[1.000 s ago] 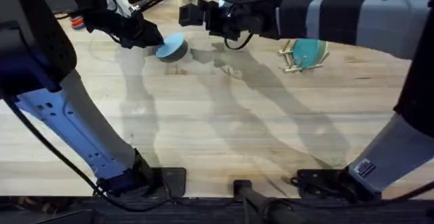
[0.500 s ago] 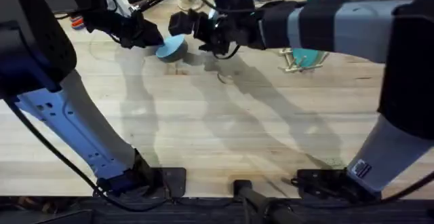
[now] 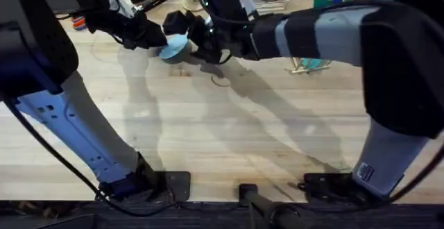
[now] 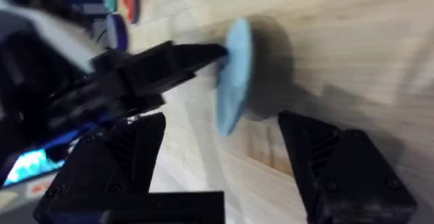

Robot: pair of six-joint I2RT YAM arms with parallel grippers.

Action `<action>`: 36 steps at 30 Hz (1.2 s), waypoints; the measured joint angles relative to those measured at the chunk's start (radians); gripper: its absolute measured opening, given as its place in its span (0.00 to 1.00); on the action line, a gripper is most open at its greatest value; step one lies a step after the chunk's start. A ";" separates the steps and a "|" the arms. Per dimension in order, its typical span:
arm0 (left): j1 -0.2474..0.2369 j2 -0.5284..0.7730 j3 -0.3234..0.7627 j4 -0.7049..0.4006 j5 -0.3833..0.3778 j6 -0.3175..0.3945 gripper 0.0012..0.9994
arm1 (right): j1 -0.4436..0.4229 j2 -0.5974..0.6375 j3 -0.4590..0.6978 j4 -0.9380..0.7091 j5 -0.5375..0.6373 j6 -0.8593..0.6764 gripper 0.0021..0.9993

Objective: Pick up the plates from the table one by one and place each into a slot on the dish rack.

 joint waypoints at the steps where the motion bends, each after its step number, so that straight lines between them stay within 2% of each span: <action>1: 0.000 0.000 0.000 0.000 0.000 0.000 0.04 | 0.000 0.011 0.000 0.000 0.000 0.022 1.00; 20: 0.000 0.000 0.000 0.000 0.000 0.000 0.04 | 0.000 0.033 0.000 0.004 0.001 0.110 1.00; 30: 0.000 0.000 0.000 0.000 0.000 0.000 0.04 | 0.006 0.056 0.001 0.069 0.000 0.160 0.99; 32: 0.000 0.000 0.000 0.000 0.000 0.000 0.04 | 0.006 0.059 0.002 0.069 0.000 0.166 0.94; 36: 0.000 0.000 0.000 0.000 0.000 0.000 0.04 | 0.008 0.072 0.002 0.068 0.000 0.173 0.75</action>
